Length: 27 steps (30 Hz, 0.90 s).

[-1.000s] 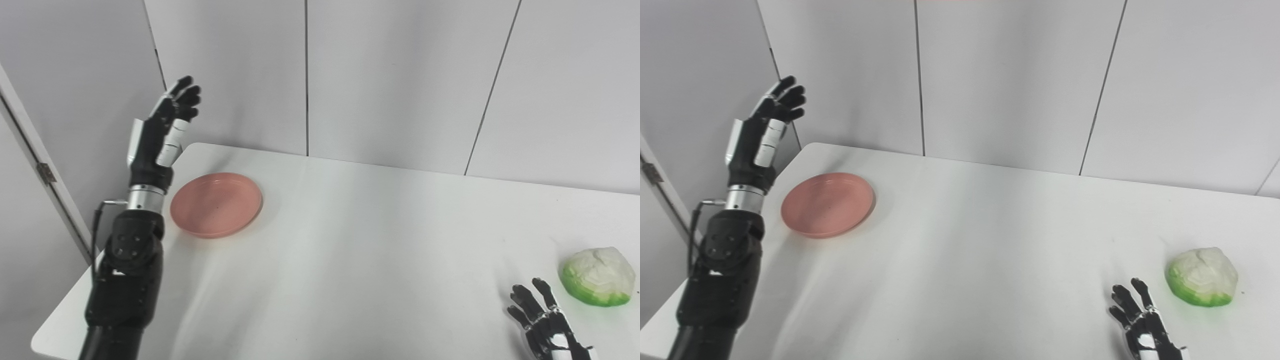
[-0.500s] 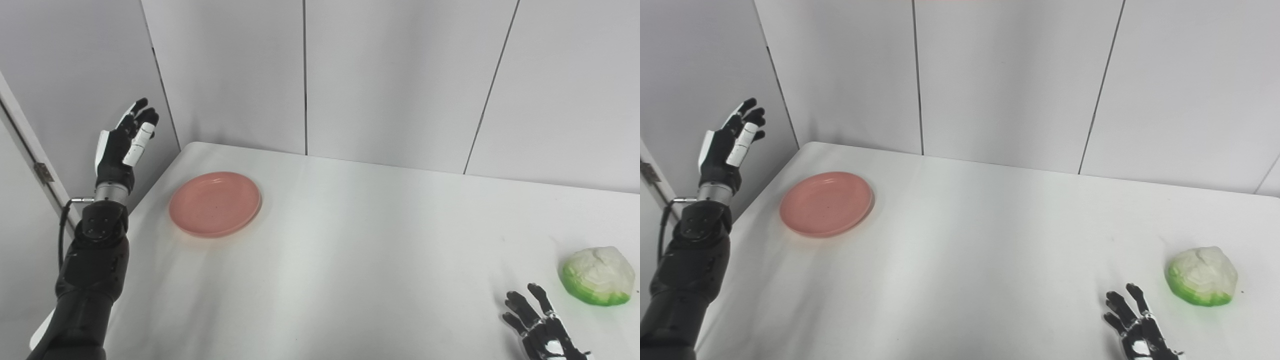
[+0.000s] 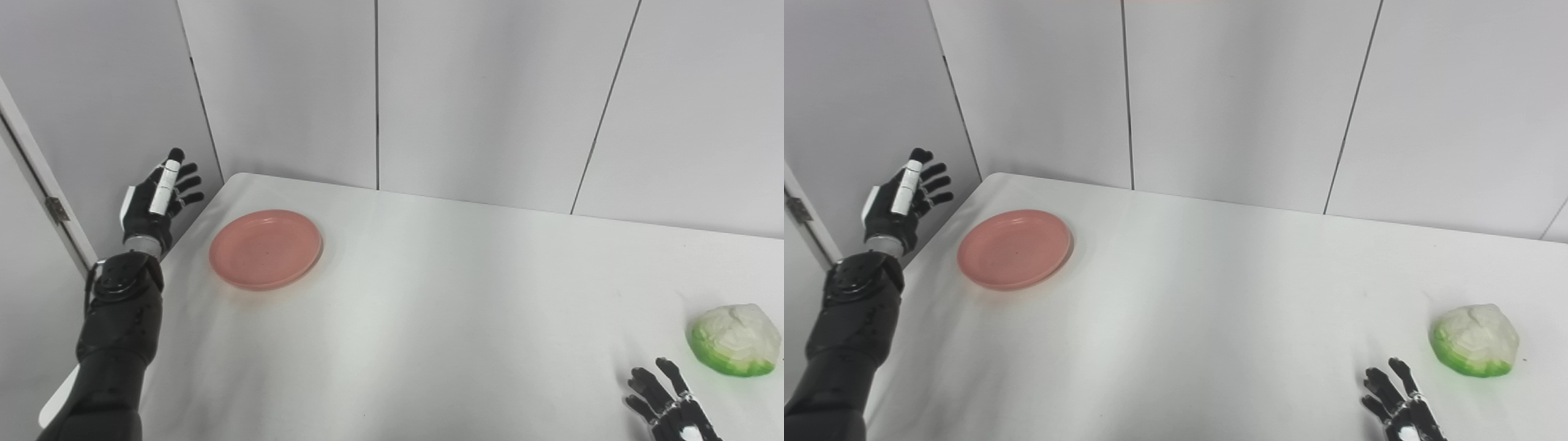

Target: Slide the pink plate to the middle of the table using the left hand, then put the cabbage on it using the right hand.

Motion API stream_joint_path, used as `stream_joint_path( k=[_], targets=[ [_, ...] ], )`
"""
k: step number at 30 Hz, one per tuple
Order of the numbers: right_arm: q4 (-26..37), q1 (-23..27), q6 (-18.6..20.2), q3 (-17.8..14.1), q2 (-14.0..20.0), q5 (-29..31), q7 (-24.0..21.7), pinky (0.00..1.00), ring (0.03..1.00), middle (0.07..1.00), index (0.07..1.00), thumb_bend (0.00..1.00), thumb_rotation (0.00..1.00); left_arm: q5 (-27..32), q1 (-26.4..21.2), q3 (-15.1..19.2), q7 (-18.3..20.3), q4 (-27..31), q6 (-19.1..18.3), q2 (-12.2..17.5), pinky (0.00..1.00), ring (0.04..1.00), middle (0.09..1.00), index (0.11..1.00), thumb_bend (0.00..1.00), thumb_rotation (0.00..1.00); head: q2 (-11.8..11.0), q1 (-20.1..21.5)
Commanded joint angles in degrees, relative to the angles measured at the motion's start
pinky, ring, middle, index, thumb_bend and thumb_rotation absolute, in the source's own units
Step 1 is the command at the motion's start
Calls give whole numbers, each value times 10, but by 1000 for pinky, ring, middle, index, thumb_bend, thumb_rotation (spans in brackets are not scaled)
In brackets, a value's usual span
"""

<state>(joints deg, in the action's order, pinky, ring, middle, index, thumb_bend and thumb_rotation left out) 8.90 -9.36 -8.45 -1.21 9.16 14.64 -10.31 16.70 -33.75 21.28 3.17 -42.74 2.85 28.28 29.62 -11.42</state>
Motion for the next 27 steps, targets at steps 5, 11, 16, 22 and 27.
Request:
stream_joint_path(
  k=[5,11,16,22,27],
  targets=[
    [33,-5,28,-11,-1,20,3,862,864,862,927,721,848,42,-1,19,12,-4,2,-31,749,836,829,835,852,761,10,-2],
    [67,-13,89,-29,-21,74,25,895,871,866,941,750,885,71,-5,37,23,-101,42,-67,734,828,832,849,863,783,7,4],
    [73,-12,99,-36,-24,79,27,894,869,876,935,735,899,74,-5,33,48,-141,62,-77,769,837,841,858,869,774,1,-1],
    [75,-12,100,-31,-25,71,22,900,869,870,934,754,886,72,0,22,61,-140,68,-84,775,860,869,862,867,809,-3,3],
    [69,-11,86,-28,-25,60,16,892,867,862,931,759,855,76,11,15,68,-104,56,-93,737,854,859,862,861,820,-7,2]
  ],
)
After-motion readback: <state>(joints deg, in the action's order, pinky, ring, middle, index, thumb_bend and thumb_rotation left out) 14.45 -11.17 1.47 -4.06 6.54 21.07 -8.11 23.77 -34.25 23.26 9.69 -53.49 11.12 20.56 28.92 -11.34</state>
